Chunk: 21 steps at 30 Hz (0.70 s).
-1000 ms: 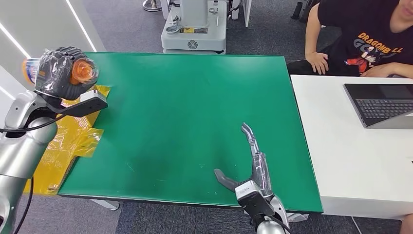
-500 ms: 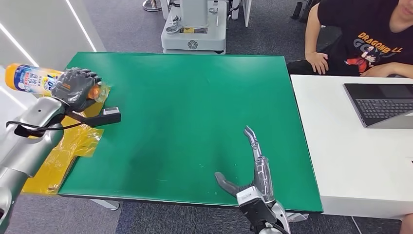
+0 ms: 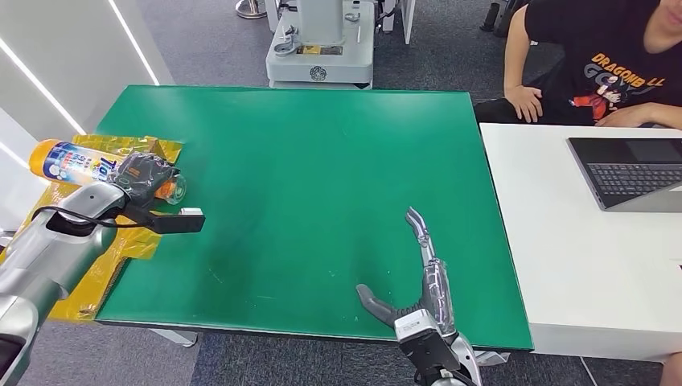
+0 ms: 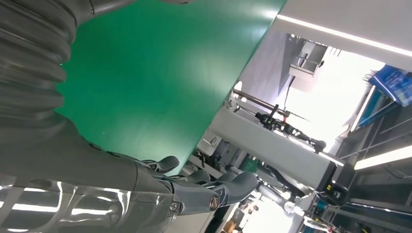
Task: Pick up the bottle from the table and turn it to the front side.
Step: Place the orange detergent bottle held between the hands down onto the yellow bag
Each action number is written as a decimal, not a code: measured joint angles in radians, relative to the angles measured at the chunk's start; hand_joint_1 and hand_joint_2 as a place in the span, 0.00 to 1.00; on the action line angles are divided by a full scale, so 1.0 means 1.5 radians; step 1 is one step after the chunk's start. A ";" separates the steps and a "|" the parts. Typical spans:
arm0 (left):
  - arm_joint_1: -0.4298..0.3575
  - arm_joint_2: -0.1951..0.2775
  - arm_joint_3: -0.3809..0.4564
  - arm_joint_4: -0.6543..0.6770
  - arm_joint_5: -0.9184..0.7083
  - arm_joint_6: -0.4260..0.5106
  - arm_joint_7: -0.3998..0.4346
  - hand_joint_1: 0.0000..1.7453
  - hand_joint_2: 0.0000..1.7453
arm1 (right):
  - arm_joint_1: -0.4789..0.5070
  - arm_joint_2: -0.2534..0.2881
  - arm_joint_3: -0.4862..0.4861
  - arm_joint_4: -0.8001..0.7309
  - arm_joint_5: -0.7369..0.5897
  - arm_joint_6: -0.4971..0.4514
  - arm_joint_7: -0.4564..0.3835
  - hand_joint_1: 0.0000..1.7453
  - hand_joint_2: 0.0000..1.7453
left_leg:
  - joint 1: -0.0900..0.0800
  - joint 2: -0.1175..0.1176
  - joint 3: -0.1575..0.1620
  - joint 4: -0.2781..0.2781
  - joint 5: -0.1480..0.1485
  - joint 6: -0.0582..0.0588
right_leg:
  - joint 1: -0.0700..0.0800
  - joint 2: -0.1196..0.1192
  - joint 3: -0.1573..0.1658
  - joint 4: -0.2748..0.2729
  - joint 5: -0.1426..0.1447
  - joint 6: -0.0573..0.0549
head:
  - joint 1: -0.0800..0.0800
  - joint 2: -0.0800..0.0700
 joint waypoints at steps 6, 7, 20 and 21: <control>0.008 -0.001 -0.003 0.054 0.007 -0.030 0.004 1.00 1.00 | 0.000 0.000 0.000 -0.001 0.000 0.009 0.003 0.00 1.00 | 0.000 0.000 0.000 0.000 0.000 0.000 | 0.000 0.000 0.000 0.000 0.000 0.000 | 0.000 0.000; 0.012 0.000 -0.003 0.064 0.007 -0.033 0.008 1.00 1.00 | 0.000 0.000 0.000 -0.002 0.001 0.012 0.005 0.00 1.00 | 0.000 0.000 0.000 0.000 0.000 0.000 | 0.000 0.000 0.000 0.000 0.000 0.000 | 0.000 0.000; 0.068 0.033 0.000 0.140 0.026 -0.088 0.029 1.00 1.00 | -0.011 0.011 0.000 0.008 0.007 0.037 0.006 0.00 1.00 | 0.000 -0.001 -0.001 -0.001 0.000 0.000 | 0.000 -0.001 0.000 0.000 0.000 0.000 | 0.000 0.000; 0.071 0.036 0.001 0.141 0.026 -0.080 0.026 1.00 1.00 | -0.012 0.011 0.000 0.009 0.007 0.039 0.005 0.00 1.00 | 0.000 -0.001 -0.001 -0.001 0.000 0.000 | 0.000 -0.001 0.000 0.000 0.000 0.000 | 0.000 0.000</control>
